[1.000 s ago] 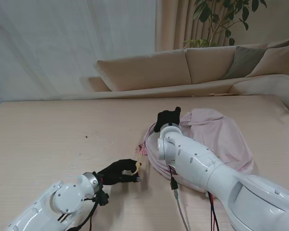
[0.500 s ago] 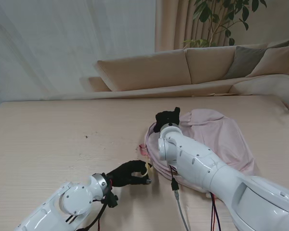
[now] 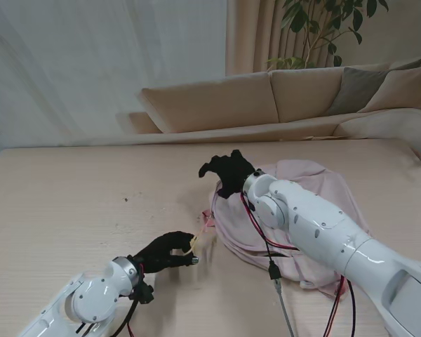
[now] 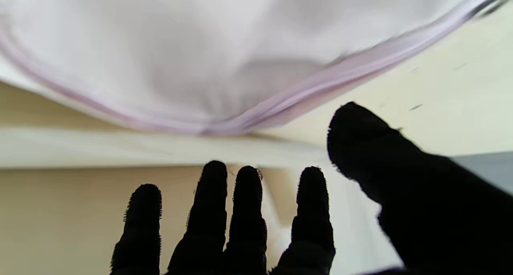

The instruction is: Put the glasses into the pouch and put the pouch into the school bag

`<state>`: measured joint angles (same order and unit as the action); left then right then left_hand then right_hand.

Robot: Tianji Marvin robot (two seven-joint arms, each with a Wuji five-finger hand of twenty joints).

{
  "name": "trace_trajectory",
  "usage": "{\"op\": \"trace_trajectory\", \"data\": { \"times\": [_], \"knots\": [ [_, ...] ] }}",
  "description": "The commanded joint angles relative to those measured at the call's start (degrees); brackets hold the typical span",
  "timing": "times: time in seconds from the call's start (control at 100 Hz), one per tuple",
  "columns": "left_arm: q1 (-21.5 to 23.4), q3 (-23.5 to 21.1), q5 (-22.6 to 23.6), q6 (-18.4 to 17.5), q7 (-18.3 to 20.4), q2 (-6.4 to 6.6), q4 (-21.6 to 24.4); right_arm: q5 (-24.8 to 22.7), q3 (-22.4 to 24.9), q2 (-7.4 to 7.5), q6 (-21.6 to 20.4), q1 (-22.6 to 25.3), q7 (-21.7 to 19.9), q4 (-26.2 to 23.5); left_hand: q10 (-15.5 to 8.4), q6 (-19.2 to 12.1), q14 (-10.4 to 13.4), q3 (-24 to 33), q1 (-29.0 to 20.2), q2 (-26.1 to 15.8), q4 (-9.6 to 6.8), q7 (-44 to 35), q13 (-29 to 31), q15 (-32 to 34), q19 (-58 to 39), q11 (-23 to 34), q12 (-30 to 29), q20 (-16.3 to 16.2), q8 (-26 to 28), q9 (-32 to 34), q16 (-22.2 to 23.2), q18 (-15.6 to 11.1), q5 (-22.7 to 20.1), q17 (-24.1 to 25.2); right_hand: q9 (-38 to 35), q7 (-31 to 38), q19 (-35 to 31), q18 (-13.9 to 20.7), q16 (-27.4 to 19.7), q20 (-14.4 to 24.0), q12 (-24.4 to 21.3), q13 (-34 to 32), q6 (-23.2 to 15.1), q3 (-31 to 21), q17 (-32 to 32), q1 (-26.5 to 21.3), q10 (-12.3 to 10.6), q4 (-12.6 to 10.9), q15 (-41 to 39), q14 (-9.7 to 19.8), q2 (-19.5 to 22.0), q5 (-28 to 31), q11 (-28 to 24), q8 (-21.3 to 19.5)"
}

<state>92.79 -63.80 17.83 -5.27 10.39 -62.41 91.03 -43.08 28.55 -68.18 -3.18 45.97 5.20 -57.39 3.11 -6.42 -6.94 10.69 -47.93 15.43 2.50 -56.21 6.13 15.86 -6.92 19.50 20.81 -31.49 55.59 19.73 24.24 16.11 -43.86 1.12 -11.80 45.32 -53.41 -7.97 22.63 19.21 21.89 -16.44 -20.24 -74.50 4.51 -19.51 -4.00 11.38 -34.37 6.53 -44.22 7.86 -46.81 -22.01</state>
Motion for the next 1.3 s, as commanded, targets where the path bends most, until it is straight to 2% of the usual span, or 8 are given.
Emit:
{"op": "trace_trajectory", "data": {
  "times": [0.0,0.26,0.56,0.67,0.75,0.88,1.02,1.29],
  "knots": [
    [0.80,-0.52,0.53,0.16,0.56,0.25,0.83,0.22,-1.98,0.43,-0.88,-1.82,-2.22,-0.34,-0.37,-0.87,0.23,-1.13,-0.82,-0.72,-0.62,-1.42,0.38,0.70,-1.80,0.58,0.82,-1.04,-0.49,0.39,0.57,-0.27,-1.21,0.02,1.27,-2.99,1.22,0.86,-1.92,1.29,-2.01,2.47,-2.55,-3.52,0.56,-1.82,-3.14,-1.49,3.02,1.70,-2.81,-2.66,3.45,1.54],
    [1.23,-0.80,0.82,0.81,0.27,0.20,1.15,-0.33,-11.59,-0.10,-9.05,-8.15,-5.04,4.53,-0.35,-1.30,0.21,-0.99,-0.84,-0.61,-0.62,-1.54,0.28,0.56,-1.73,0.43,0.72,-1.12,-0.31,0.22,0.50,-0.31,-0.86,0.11,0.34,-8.48,5.01,1.39,-5.38,-1.79,-5.56,5.03,-4.91,-9.01,0.71,-7.29,-7.25,-1.53,9.76,4.02,-9.95,-2.03,14.09,1.78],
    [0.79,-0.42,0.41,0.94,0.61,0.22,0.87,0.16,-20.74,-4.83,-9.22,-11.82,-1.22,14.80,-0.40,-1.19,0.26,-0.97,-0.79,-0.75,-0.58,-1.51,0.27,0.51,-1.66,0.46,0.73,-1.16,-0.31,0.25,0.49,-0.32,-0.88,0.21,-1.43,-1.43,4.83,1.45,-4.87,-3.18,-1.75,2.96,-6.85,-5.67,0.51,-0.27,-4.48,0.33,8.67,4.21,-12.72,12.25,5.25,-2.22],
    [0.72,-0.35,0.17,1.09,0.38,0.13,0.74,0.62,-22.20,-6.63,-9.61,-12.04,0.52,17.97,-0.44,-1.25,0.26,-0.99,-0.76,-0.71,-0.55,-1.50,0.26,0.47,-1.62,0.44,0.72,-1.17,-0.32,0.15,0.48,-0.30,-0.85,0.27,-9.74,8.22,1.60,1.04,-3.69,-3.61,-1.25,-0.36,-8.86,-4.94,0.46,0.45,-3.15,0.15,6.62,4.18,-9.84,24.02,4.65,-8.89],
    [0.73,-0.33,0.15,1.20,0.39,0.13,0.74,1.46,-22.10,-8.13,-9.87,-11.56,3.15,20.47,-0.43,-1.26,0.26,-0.97,-0.79,-0.77,-0.56,-1.51,0.21,0.43,-1.61,0.46,0.72,-1.18,-0.30,0.16,0.47,-0.36,-0.84,0.31,-19.86,17.16,-3.61,0.52,-2.25,-3.96,-0.49,-5.19,-11.72,-3.08,0.35,-3.94,-0.78,12.06,4.04,3.77,-11.18,32.95,4.46,-5.57],
    [0.68,-0.48,0.06,0.95,0.30,0.10,0.58,3.57,-21.23,-9.67,-10.05,-10.98,3.97,22.30,-0.36,-1.37,0.22,-0.98,-0.83,-0.71,-0.56,-1.50,0.28,0.45,-1.59,0.49,0.72,-1.20,-0.27,0.27,0.48,-0.33,-0.80,0.33,-49.47,20.06,-13.48,-7.40,-0.04,1.05,-0.98,-28.86,-8.68,-0.09,-8.65,-2.51,3.35,9.59,-2.86,-2.24,0.05,44.02,3.09,-10.58],
    [0.56,-1.06,-0.05,0.77,0.16,0.03,0.39,6.47,-18.45,-10.61,-5.20,-9.39,2.33,21.27,-0.35,-1.42,0.18,-1.00,-0.82,-0.65,-0.56,-1.48,0.37,0.48,-1.60,0.43,0.69,-1.22,-0.27,0.21,0.50,-0.29,-0.85,0.29,-60.84,20.35,-12.52,-21.41,1.67,0.67,5.25,-46.99,-3.57,1.26,-28.79,-2.11,8.42,8.40,-13.91,-7.87,3.85,48.00,-9.98,-11.15],
    [-0.72,-2.66,-0.08,0.92,-0.88,-0.33,-0.58,11.77,-12.53,-14.86,13.59,-5.88,4.81,18.64,-0.27,-1.39,0.19,-1.03,-0.68,-0.70,-0.53,-1.40,0.43,0.66,-1.61,0.54,0.73,-1.22,-0.24,0.32,0.59,-0.25,-0.84,0.13,-68.46,21.73,-15.81,-20.84,4.51,0.56,13.26,-55.16,5.62,-2.69,-33.64,-4.86,13.75,8.46,-21.72,-12.44,0.34,50.79,-13.46,-10.45]
  ]
}}
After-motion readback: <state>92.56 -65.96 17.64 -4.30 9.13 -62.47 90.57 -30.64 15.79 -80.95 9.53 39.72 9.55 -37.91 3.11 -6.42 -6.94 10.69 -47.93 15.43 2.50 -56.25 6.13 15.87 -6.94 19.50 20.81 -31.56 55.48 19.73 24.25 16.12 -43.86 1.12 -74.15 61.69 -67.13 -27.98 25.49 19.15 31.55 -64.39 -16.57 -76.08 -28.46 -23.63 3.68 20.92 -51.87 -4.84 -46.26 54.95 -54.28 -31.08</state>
